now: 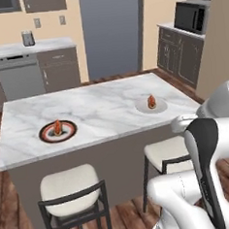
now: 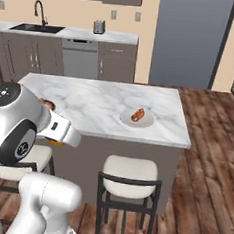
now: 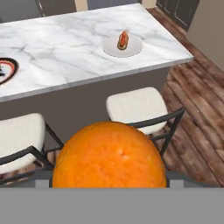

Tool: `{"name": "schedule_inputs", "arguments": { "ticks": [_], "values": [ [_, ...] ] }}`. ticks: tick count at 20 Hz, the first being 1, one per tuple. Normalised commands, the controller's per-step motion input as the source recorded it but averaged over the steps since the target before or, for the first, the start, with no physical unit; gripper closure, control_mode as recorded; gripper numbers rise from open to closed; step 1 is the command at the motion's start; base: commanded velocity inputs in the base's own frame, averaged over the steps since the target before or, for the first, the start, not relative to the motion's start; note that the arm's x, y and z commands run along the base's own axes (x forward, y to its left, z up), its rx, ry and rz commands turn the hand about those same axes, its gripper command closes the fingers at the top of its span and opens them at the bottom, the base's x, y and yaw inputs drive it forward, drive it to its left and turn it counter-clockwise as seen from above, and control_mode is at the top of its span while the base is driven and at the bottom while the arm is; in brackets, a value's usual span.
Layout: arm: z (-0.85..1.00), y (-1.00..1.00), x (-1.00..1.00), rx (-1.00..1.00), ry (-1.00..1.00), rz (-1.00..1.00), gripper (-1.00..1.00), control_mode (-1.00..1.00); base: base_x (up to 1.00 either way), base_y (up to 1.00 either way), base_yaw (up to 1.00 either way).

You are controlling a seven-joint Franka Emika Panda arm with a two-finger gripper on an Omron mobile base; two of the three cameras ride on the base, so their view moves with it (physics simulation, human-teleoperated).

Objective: Pick up the orange and peach from the fridge and place one fruit on each plate on the dining counter.

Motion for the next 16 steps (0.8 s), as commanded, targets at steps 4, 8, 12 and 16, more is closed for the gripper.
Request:
{"name": "schedule_inputs", "arguments": {
  "ticks": [4, 8, 12, 16],
  "values": [
    [0.00, 0.00, 0.00, 0.00, 0.00, 0.00, 1.00, 1.00, 0.41, -0.11, 0.01],
    [0.00, 0.00, 0.00, 0.00, 0.00, 0.00, 1.00, 1.00, 0.30, 0.00, 0.03],
    [0.00, 0.00, 0.00, 0.00, 0.00, 0.00, 1.00, 1.00, 0.32, 0.00, 0.05],
    [0.00, 0.00, 0.00, 0.00, 0.00, 0.00, 1.00, 1.00, 0.38, 0.00, 0.07]
  ]
}}
